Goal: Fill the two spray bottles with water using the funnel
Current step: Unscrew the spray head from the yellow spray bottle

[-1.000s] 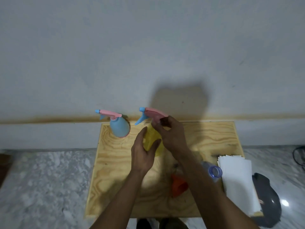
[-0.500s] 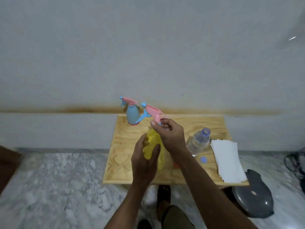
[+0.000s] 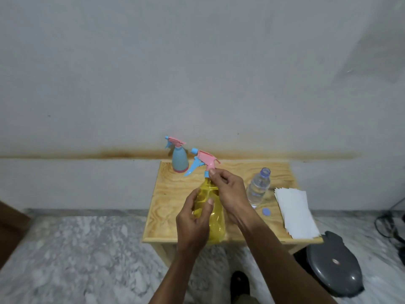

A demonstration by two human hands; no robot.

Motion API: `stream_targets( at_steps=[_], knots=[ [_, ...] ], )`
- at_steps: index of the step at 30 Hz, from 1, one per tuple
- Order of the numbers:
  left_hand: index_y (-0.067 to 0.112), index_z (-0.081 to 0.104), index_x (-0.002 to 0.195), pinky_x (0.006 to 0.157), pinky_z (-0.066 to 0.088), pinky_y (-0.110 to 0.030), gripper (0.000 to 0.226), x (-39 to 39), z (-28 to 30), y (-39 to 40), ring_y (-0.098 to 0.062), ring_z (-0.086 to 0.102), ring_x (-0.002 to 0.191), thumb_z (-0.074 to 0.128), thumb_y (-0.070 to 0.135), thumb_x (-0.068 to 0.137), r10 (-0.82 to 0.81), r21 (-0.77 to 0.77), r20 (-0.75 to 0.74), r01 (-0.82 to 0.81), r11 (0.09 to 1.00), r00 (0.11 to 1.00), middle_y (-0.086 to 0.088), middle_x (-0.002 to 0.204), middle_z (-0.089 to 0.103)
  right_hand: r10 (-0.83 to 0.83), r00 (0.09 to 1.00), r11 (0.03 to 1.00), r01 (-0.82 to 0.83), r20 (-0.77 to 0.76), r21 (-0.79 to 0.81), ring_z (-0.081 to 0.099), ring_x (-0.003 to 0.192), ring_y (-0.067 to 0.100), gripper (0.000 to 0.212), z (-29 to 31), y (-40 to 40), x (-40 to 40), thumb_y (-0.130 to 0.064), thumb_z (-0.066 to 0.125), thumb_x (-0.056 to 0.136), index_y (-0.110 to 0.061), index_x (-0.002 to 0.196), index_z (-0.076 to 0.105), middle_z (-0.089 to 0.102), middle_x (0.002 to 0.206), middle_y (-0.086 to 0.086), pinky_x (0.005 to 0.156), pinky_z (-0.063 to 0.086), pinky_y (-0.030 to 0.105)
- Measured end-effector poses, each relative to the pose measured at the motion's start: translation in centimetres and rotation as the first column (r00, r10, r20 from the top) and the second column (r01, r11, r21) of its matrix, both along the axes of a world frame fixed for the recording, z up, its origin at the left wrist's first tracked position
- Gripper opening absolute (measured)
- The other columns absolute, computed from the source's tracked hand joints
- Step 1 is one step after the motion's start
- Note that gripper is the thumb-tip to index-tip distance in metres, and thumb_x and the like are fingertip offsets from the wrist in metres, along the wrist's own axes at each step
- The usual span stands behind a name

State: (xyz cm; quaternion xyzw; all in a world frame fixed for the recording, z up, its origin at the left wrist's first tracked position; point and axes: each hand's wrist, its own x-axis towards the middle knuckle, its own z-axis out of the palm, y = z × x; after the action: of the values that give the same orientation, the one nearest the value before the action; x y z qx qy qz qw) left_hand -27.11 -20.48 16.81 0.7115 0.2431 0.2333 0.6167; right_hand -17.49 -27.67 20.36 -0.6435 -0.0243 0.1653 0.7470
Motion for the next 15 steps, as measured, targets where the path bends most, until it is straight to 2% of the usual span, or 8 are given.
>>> stream_targets(
  at_steps=[3, 5, 8, 12, 15],
  knots=[
    [0.031, 0.062, 0.126, 0.082, 0.047, -0.005, 0.037, 0.0, 0.1, -0.6, 0.02, 0.057, 0.105, 0.071, 0.029, 0.09, -0.006, 0.002, 0.028, 0.006, 1.0, 1.0, 0.03, 0.112, 0.063, -0.006, 1.0, 1.0, 0.006, 0.006, 0.022, 0.066, 0.082, 0.014, 0.021, 0.7, -0.4, -0.4, -0.034, 0.069, 0.091, -0.016, 0.101, 0.073, 0.074, 0.083, -0.001, 0.081, 0.053, 0.037],
    [0.031, 0.062, 0.126, 0.081, 0.044, -0.002, 0.037, -0.2, 0.3, -0.8, 0.021, 0.055, 0.105, 0.071, 0.029, 0.09, -0.012, 0.013, 0.038, 0.012, 1.0, 0.999, 0.03, 0.113, 0.062, -0.039, 0.999, 0.997, 0.041, -0.025, 0.059, 0.07, 0.086, 0.015, 0.03, 0.7, -0.4, -0.9, -0.032, 0.076, 0.086, -0.016, 0.109, 0.066, 0.077, 0.088, 0.002, 0.085, 0.055, 0.04],
    [0.031, 0.062, 0.123, 0.08, 0.042, 0.0, 0.035, -0.6, 0.4, -1.0, 0.019, 0.056, 0.105, 0.072, 0.029, 0.089, -0.004, 0.022, 0.064, 0.003, 1.0, 0.998, 0.026, 0.113, 0.064, -0.083, 0.996, 0.992, 0.087, -0.044, 0.09, 0.069, 0.084, 0.015, 0.033, 0.6, -0.3, -1.5, -0.028, 0.083, 0.079, -0.013, 0.103, 0.066, 0.076, 0.091, 0.006, 0.087, 0.055, 0.044],
    [0.027, 0.063, 0.127, 0.085, 0.047, -0.007, 0.039, -1.0, 0.3, -0.5, 0.009, 0.059, 0.111, 0.072, 0.027, 0.089, 0.015, 0.02, 0.105, -0.017, 1.0, 0.994, 0.015, 0.118, 0.068, -0.072, 0.997, 0.993, 0.073, -0.017, 0.092, 0.065, 0.082, 0.012, 0.021, 0.4, 0.0, -1.8, -0.029, 0.072, 0.09, -0.013, 0.102, 0.073, 0.074, 0.087, 0.001, 0.084, 0.053, 0.038],
    [0.027, 0.062, 0.13, 0.089, 0.05, -0.012, 0.041, -0.9, 0.2, -0.4, 0.007, 0.059, 0.114, 0.071, 0.027, 0.09, 0.016, -0.012, 0.11, -0.015, 1.0, 0.994, 0.014, 0.121, 0.068, -0.059, 0.998, 0.995, 0.06, -0.01, 0.078, 0.068, 0.086, 0.014, 0.019, 0.4, 0.3, -2.0, -0.025, 0.067, 0.094, -0.017, 0.111, 0.067, 0.077, 0.095, 0.004, 0.084, 0.054, 0.038]
  ],
)
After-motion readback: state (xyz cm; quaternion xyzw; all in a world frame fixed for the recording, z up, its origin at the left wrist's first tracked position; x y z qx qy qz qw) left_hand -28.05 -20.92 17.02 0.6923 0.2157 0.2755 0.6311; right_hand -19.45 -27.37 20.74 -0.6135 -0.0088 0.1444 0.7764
